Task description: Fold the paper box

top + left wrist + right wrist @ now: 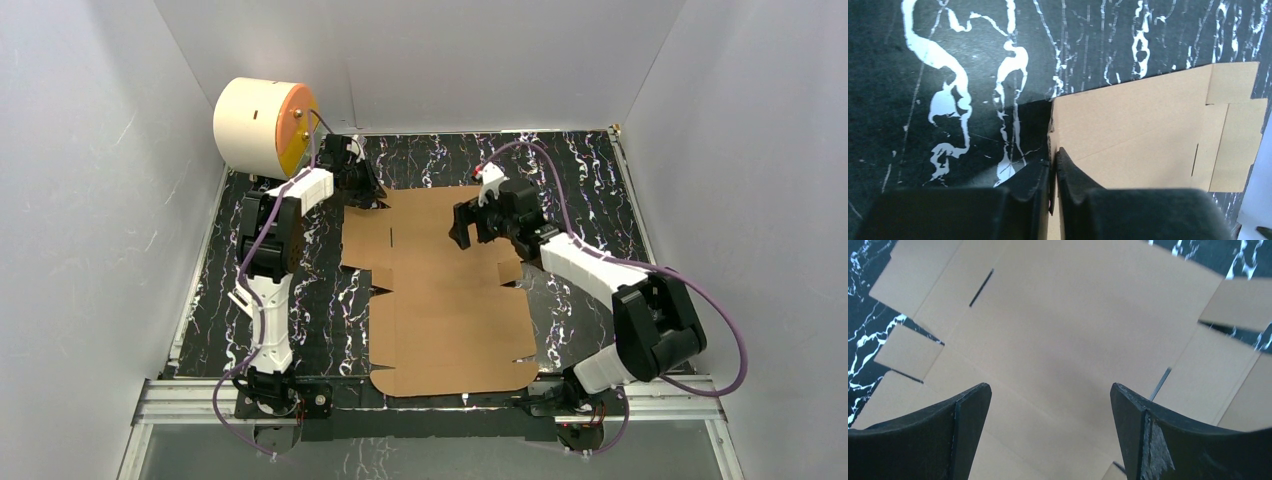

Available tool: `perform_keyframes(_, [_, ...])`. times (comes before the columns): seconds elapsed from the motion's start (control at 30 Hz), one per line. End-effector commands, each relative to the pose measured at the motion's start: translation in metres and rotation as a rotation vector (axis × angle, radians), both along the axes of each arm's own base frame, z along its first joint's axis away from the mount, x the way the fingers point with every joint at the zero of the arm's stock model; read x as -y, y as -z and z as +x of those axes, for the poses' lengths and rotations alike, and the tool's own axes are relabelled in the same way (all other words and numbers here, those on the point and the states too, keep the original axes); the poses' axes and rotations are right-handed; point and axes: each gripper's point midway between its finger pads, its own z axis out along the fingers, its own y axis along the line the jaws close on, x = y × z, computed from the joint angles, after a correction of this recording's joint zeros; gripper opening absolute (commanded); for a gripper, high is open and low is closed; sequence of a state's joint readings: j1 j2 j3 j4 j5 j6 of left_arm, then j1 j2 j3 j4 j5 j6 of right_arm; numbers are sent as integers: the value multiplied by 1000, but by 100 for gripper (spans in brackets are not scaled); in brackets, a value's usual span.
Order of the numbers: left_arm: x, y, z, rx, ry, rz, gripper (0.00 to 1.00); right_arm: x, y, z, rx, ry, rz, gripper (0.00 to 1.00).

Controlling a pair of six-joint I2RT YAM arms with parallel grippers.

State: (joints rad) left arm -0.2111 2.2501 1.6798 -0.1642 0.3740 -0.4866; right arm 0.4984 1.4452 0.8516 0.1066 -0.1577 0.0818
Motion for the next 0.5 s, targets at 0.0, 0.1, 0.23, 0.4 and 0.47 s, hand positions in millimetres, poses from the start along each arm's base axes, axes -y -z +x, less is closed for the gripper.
perform_keyframes(0.0, [1, -56, -4, 145, 50, -12, 3, -13, -42, 25, 114, -89, -32, 98])
perform_keyframes(0.1, [0, -74, -9, 212, 64, -10, 0, -14, -55, 35, 124, -123, -70, 99])
perform_keyframes(0.23, [0, -95, -19, 289, 90, -3, 0, -18, -80, 49, 174, -198, -112, 98])
perform_keyframes(0.4, [8, -117, -30, 380, 132, 20, 0, -29, -96, 61, 248, -339, -156, 99])
perform_keyframes(0.47, [12, -125, -36, 412, 148, 24, 0, -32, -100, 65, 274, -391, -174, 99])
